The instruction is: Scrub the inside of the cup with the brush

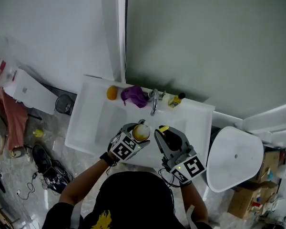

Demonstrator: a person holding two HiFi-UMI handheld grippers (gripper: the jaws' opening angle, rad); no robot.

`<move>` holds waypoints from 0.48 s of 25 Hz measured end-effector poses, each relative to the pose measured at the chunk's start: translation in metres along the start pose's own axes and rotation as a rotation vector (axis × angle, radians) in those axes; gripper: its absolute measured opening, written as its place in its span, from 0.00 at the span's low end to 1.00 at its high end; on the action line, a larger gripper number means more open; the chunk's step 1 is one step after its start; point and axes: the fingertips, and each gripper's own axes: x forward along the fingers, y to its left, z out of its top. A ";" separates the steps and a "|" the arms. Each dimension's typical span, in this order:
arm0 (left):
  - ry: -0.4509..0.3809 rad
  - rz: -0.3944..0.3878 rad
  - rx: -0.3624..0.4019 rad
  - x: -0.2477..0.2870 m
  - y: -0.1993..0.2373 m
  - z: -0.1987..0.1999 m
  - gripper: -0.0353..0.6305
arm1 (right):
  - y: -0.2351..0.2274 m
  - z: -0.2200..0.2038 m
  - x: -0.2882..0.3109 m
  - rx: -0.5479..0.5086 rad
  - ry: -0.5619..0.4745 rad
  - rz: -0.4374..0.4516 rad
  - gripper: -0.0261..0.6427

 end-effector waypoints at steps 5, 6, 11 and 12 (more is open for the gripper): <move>0.014 -0.011 0.020 0.001 -0.003 -0.004 0.68 | 0.031 -0.001 -0.003 -0.048 0.014 0.042 0.17; 0.017 -0.012 0.035 0.003 -0.005 -0.004 0.68 | 0.041 0.001 0.000 -0.074 0.013 0.062 0.17; 0.018 -0.050 0.110 0.014 -0.031 0.003 0.68 | 0.055 0.002 0.014 -0.150 0.038 0.092 0.17; 0.012 -0.067 0.108 0.014 -0.038 0.004 0.68 | 0.048 0.004 0.016 -0.139 0.036 0.078 0.17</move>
